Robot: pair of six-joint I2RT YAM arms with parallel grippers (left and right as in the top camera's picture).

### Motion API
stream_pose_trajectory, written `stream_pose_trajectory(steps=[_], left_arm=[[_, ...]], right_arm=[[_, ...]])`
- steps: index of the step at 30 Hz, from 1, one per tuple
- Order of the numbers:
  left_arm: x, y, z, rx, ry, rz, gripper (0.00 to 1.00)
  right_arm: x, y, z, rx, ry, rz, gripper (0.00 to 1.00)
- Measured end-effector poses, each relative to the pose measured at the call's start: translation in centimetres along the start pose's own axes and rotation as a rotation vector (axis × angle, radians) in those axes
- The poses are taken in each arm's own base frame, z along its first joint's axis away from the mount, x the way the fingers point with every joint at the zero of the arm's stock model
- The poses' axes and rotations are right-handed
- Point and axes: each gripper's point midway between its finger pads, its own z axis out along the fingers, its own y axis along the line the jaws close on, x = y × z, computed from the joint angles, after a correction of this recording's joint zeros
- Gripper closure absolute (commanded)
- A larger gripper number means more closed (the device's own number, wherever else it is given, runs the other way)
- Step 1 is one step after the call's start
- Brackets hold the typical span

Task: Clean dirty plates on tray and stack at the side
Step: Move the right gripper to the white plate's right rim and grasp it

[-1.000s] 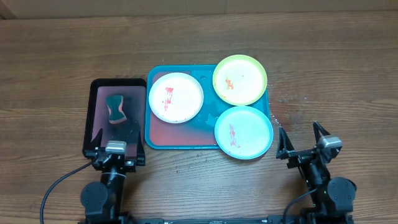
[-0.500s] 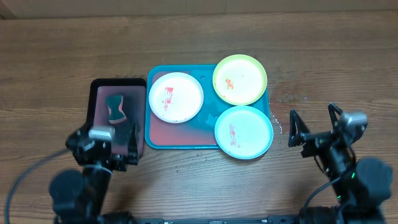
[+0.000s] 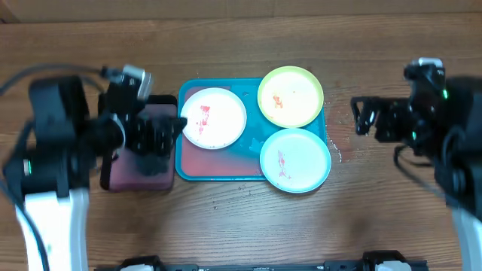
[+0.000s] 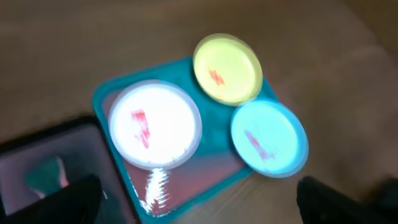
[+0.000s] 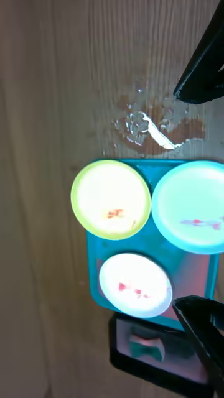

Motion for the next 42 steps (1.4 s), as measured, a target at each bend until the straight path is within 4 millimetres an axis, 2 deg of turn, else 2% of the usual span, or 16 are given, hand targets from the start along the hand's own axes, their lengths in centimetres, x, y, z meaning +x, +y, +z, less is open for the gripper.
stream_pose_trajectory(steps=[3,6,11,15,19,22,24,26,28,30,35,40,42], left_arm=[[-1.3,0.9,1.2,0.032,0.062,-0.047,0.00],[-2.4,2.1,2.7,0.042,0.079,-0.058,0.00],[-2.2,4.1,5.6,0.055,0.132,-0.097,0.00],[-2.2,6.8,7.2,-0.034,0.155,-0.154,0.00],[-2.1,9.4,6.0,-0.219,0.174,-0.220,0.00],[-2.9,11.0,4.0,-0.365,0.157,-0.243,0.00],[-3.0,12.3,2.5,-0.474,0.153,-0.264,0.01],[-2.9,12.9,2.1,-0.520,0.155,-0.273,0.01],[-2.6,13.5,1.8,-0.565,0.165,-0.288,0.01],[-2.5,13.8,1.7,-0.580,0.167,-0.293,0.00],[-2.7,14.2,2.1,-0.583,0.164,-0.295,0.00],[-2.6,14.3,2.3,-0.582,0.170,-0.297,0.00],[-2.6,14.3,2.3,-0.582,0.169,-0.297,0.00]], right_arm=[[-0.6,0.6,1.8,-0.048,0.045,0.041,0.00],[-0.3,1.3,3.7,-0.107,0.098,0.074,0.07],[-1.1,2.0,7.1,-0.151,0.123,0.132,0.13],[0.1,3.3,11.0,-0.153,0.212,0.171,0.16],[1.8,5.3,15.4,-0.153,0.324,0.180,0.23],[3.0,7.4,19.0,-0.166,0.377,0.171,0.35],[3.6,9.0,21.6,-0.174,0.384,0.168,0.36],[4.3,10.1,23.3,-0.180,0.389,0.162,0.38],[5.9,11.8,25.6,-0.190,0.415,0.151,0.48],[7.3,12.8,27.0,-0.180,0.434,0.146,0.54],[11.6,13.2,30.2,-0.080,0.497,0.137,0.64],[16.1,12.8,32.7,0.014,0.568,0.117,0.67],[17.1,12.7,33.2,0.037,0.581,0.113,0.69]])
